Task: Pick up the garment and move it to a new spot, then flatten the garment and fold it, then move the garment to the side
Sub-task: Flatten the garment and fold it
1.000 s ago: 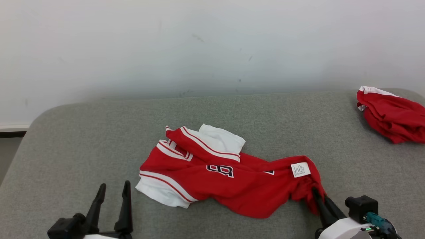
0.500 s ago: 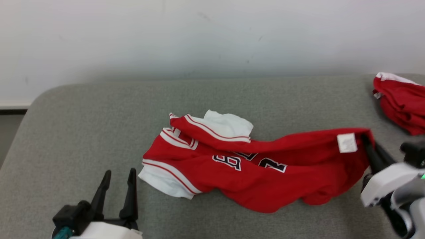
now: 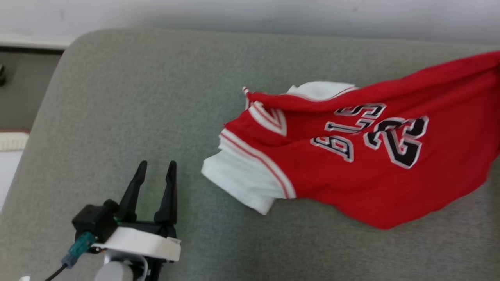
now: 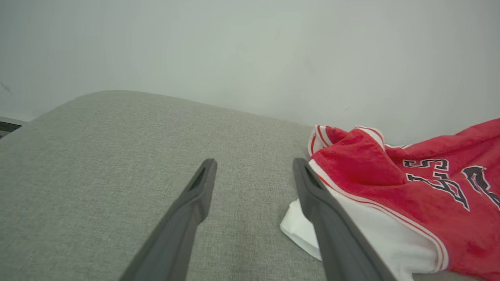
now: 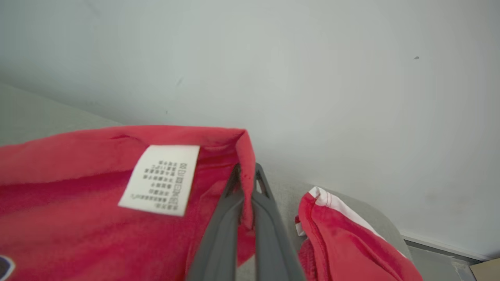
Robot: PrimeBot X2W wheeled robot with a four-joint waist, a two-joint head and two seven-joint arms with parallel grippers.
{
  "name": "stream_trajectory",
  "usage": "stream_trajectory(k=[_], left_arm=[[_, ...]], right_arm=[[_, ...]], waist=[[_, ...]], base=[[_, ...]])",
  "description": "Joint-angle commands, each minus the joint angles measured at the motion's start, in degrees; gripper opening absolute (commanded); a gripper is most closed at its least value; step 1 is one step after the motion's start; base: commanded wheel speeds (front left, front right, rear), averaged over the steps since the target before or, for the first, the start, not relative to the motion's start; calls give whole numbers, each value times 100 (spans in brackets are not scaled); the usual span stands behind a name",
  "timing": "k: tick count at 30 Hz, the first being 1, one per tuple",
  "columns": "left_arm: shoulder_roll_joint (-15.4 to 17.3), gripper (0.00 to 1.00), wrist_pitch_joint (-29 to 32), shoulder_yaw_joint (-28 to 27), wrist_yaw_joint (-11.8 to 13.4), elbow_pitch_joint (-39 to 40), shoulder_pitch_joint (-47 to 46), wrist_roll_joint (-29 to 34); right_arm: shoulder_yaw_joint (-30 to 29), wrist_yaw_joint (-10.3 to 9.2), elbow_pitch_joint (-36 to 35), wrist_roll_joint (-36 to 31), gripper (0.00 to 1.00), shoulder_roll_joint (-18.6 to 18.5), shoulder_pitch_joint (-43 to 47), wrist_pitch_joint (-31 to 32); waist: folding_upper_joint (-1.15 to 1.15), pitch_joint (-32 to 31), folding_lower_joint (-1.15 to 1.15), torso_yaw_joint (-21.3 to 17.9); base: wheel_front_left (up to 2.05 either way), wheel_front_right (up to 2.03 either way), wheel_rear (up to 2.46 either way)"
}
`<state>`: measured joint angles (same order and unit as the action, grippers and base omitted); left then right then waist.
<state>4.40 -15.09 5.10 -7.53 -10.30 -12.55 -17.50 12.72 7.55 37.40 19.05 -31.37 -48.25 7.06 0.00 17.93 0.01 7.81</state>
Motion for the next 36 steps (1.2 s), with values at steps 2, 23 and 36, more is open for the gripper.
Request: stream_trajectory(k=[2,23,36], left_arm=[[25,100,-9,28,10,24,-109,-42],[229,100,-6,-149,10,-199,205,95],[147,100,-5,-274,9,-386,667,167]], right_arm=[[-44,-13,246,-77,0,-60,-323,-205],[542,-13,1683,-48,100,1184,-428,-1945],[503,-13,-663,726,100,1476,2022,-2217]], waist=[[0,425,-1,404],[0,-751,-1,-429],[0,-1668,-1,-940]], base=[[0,0,0],[0,0,0],[0,0,0]])
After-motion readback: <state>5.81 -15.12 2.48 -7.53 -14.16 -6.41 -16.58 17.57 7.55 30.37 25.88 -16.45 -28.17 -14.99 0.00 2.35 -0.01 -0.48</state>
